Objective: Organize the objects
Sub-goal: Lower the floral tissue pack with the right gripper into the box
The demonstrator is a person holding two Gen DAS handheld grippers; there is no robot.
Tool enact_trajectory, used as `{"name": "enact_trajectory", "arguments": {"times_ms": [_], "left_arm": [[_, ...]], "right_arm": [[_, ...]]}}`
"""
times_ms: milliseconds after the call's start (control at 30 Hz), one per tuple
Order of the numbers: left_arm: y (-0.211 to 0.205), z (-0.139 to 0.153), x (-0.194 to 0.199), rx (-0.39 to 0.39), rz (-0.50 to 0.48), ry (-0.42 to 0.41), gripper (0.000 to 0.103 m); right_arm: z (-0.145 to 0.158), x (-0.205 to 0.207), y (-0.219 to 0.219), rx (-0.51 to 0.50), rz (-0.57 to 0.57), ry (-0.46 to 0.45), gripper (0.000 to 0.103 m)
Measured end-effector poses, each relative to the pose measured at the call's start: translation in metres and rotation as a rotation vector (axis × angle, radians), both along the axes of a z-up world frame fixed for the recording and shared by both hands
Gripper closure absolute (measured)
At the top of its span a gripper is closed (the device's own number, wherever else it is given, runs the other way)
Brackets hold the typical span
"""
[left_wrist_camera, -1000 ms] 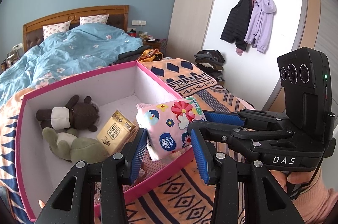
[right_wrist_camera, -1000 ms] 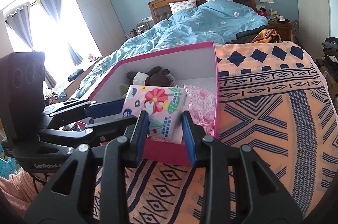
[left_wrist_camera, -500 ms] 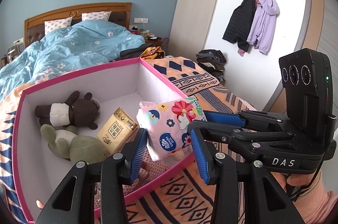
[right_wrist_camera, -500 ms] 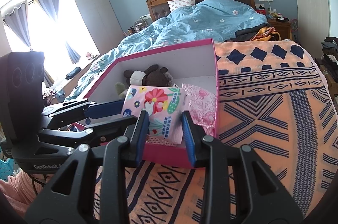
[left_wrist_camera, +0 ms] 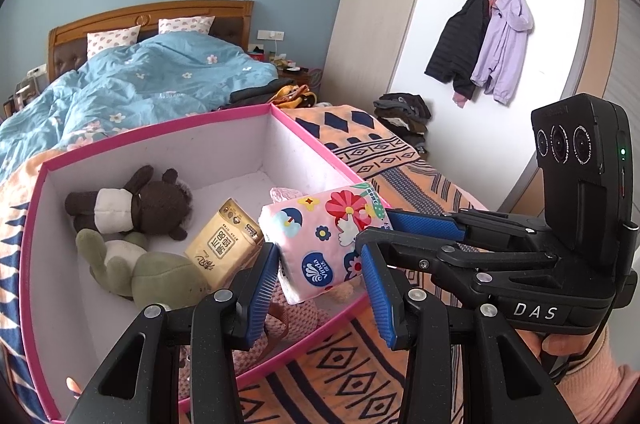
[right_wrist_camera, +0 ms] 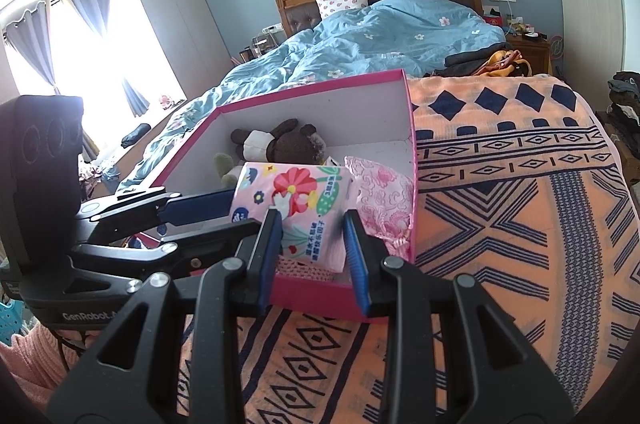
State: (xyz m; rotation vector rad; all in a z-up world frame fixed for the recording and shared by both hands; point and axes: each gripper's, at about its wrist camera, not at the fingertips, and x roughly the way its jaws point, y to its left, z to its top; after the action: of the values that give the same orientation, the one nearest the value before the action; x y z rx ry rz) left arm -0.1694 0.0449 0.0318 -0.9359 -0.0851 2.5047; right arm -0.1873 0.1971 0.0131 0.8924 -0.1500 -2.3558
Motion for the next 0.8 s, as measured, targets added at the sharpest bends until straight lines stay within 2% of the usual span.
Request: {"name": "enact_trajectory", "arguments": {"times_ms": [800], "left_arm": [[-0.0062, -0.0063, -0.0069, 0.014, 0.016, -0.032, 0.06]], "right_arm": [[-0.0044, -0.008, -0.0072, 0.019, 0.007, -0.012, 0.068]]}}
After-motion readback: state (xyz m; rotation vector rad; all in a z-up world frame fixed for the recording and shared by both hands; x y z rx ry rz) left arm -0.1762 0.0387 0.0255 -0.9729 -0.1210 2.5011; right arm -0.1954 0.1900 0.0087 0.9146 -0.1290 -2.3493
